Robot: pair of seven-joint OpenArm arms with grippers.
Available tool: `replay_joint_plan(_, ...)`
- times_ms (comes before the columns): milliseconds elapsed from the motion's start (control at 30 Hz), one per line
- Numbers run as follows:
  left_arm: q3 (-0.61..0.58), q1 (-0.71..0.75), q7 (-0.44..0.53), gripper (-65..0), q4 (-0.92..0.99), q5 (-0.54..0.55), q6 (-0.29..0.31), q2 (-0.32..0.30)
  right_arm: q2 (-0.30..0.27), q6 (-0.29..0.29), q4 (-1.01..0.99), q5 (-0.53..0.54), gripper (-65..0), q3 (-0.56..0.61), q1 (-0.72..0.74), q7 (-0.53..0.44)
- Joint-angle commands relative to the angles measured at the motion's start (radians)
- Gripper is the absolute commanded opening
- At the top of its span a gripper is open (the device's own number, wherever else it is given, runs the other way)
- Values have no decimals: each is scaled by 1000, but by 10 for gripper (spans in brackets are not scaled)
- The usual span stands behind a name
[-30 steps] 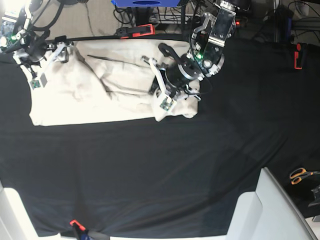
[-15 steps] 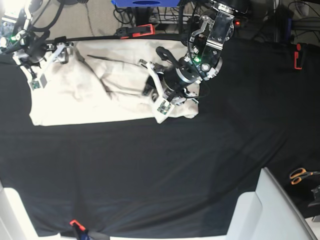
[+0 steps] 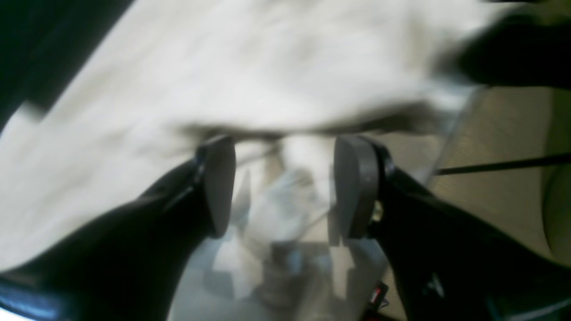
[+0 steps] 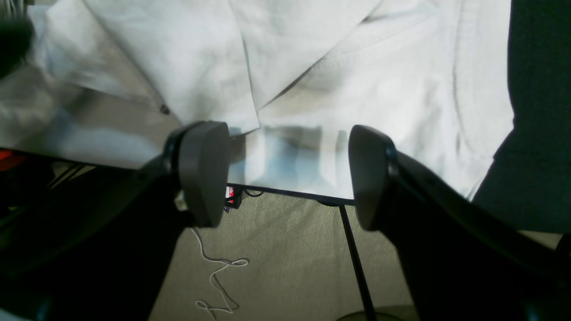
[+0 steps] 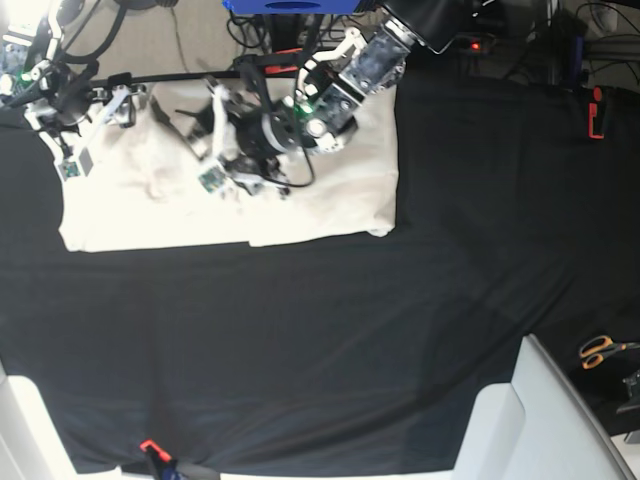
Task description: Fold the T-shirt properly
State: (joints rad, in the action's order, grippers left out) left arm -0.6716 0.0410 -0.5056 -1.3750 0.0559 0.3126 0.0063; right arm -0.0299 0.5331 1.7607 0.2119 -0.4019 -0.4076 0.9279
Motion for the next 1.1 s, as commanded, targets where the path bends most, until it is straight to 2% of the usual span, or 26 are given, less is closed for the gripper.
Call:
replay_joint_plan(0, 2, -10, 17, -306, -24, 8, -3, 5, -8, 3, 15, 8, -254, -5, 3, -11)
replay_joint_plan(100, 10, -2, 17, -306, -63, 8, -3, -2, -8, 3, 15, 8, -254, -5, 9, -11)
replay_joint_plan(200, 37, 7, -8, -308, -148, 9, -3, -58, -8, 3, 20, 8, -255, -4, 13, -11)
replay_joint_plan(267, 105, 40, -51, -326, -232, 9, -5, -90, -6, 3, 29, 8, -258, 1, 13, -11)
replay_joint_plan(300, 168, 59, -72, -359, -286, 9, -5, -104, -2, 3, 40, 8, -258, 2, 8, -11)
replay_joint_plan(367, 312, 116, -104, -471, -372, 9, -5, -131, 17, 5, 83, 8, -260, 4, 2, -7)
replay_joint_plan(433, 454, 170, -112, -615, -422, 9, 0, -160, 55, 6, 135, 8, -260, 4, -14, -5)
replay_joint_plan(467, 525, 202, -110, -650, -430, 9, 0, -180, 74, 8, 163, 8, -260, 5, -20, -5)
replay_joint_plan(533, 657, 259, -106, -650, -426, 9, 0, -213, 103, 55, 195, 8, -260, 33, -27, -3)
replay_joint_plan(600, 771, 305, -106, -650, -409, 9, 0, -240, 106, 106, 195, 8, -260, 100, -34, -2)
replay_joint_plan(700, 935, 365, -104, -650, -355, 9, 0, -277, 112, 117, 176, 8, -260, 206, -34, 39)
replay_joint_plan(767, 1027, 394, -104, -650, -312, 8, 0, -288, 112, 117, 158, 8, -260, 260, -34, 33)
replay_joint_plan(900, 1140, 429, -52, -650, -200, 5, 1, -309, 114, 117, 127, 8, -260, 304, -29, 16)
replay_joint_plan(1067, 1176, 483, 65, -650, -100, -3, 1, -314, 110, 117, 40, 8, -260, 349, 11, 16)
